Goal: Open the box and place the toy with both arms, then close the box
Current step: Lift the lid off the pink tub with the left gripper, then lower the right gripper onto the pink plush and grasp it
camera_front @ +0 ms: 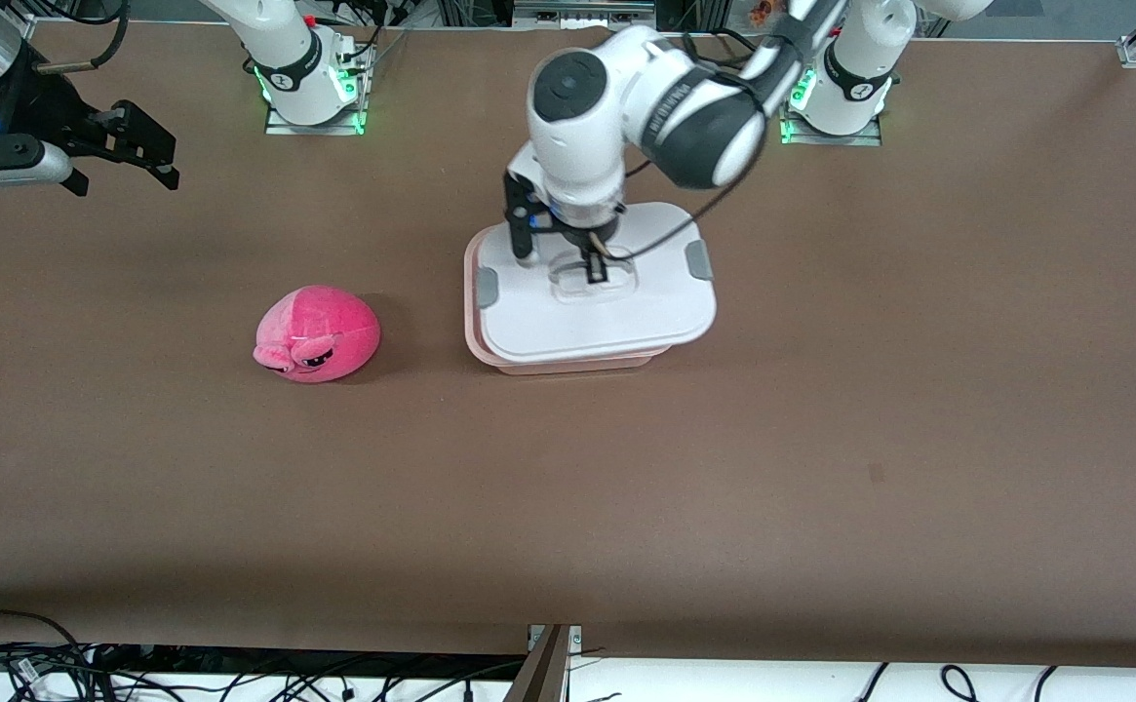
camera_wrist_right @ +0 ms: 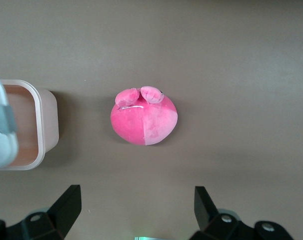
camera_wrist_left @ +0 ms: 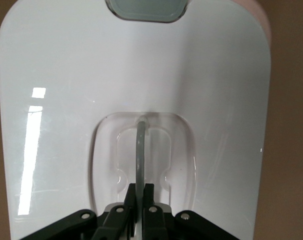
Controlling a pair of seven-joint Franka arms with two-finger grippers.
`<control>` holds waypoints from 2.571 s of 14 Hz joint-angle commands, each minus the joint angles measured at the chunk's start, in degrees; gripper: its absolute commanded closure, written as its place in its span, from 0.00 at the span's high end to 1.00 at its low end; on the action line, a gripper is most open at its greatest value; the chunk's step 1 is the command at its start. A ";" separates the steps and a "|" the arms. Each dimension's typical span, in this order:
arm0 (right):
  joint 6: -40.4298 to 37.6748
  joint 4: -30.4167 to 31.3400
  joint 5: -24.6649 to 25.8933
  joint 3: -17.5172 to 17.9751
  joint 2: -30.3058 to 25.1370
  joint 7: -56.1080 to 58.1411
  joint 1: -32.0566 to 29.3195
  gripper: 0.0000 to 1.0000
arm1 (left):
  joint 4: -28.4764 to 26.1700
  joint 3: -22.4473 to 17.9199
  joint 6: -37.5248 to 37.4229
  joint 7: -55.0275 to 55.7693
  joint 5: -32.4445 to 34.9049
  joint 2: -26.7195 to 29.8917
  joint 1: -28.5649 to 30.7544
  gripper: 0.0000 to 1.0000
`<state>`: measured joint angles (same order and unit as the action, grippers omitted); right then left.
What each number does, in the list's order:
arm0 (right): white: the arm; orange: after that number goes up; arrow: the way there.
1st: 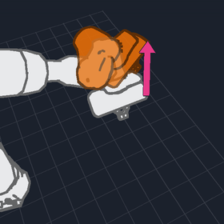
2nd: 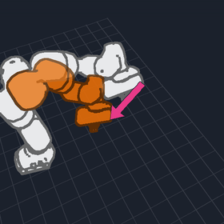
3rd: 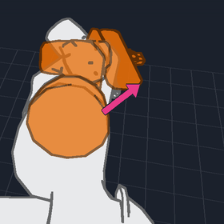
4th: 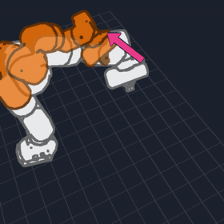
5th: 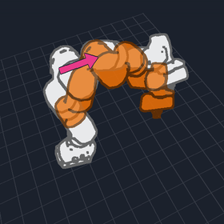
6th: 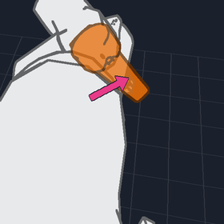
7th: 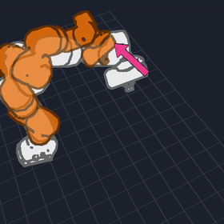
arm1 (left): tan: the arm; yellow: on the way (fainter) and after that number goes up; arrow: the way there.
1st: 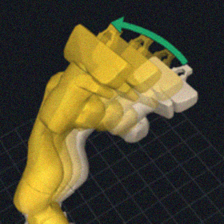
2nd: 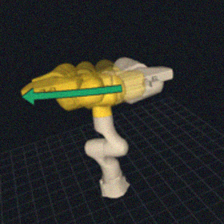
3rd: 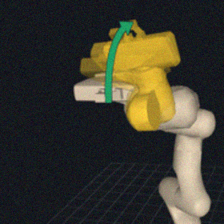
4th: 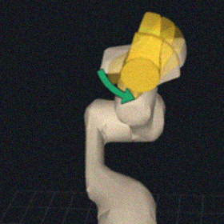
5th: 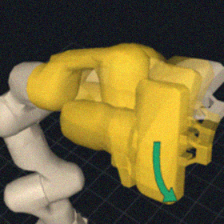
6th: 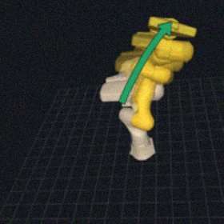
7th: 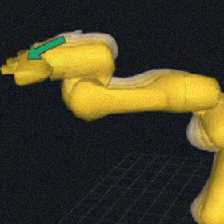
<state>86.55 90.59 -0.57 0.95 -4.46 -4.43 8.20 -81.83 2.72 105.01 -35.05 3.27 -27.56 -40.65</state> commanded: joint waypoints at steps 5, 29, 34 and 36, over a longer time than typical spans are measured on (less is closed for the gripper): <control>0.72 -0.50 3.03 1.43 0.33 -0.23 -0.11 1.00 | 2.89 0.18 -8.57 -18.45 -4.59 0.49 23.75 0.00; 39.36 32.18 2.68 1.87 13.33 -0.66 1.12 1.00 | 5.10 1.49 -11.05 -52.76 -1.95 0.75 50.32 0.00; 44.23 34.66 2.68 1.87 14.31 0.30 1.12 0.37 | 5.10 1.49 -11.05 -52.76 -2.04 0.67 50.23 0.00; 44.14 34.22 2.77 1.87 14.04 2.83 1.03 0.00 | 5.10 1.49 -11.05 -52.76 -2.13 0.67 50.23 0.00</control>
<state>130.25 124.73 1.90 2.77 10.58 -3.73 9.16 -77.48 4.05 95.27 -86.78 0.19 -27.35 9.67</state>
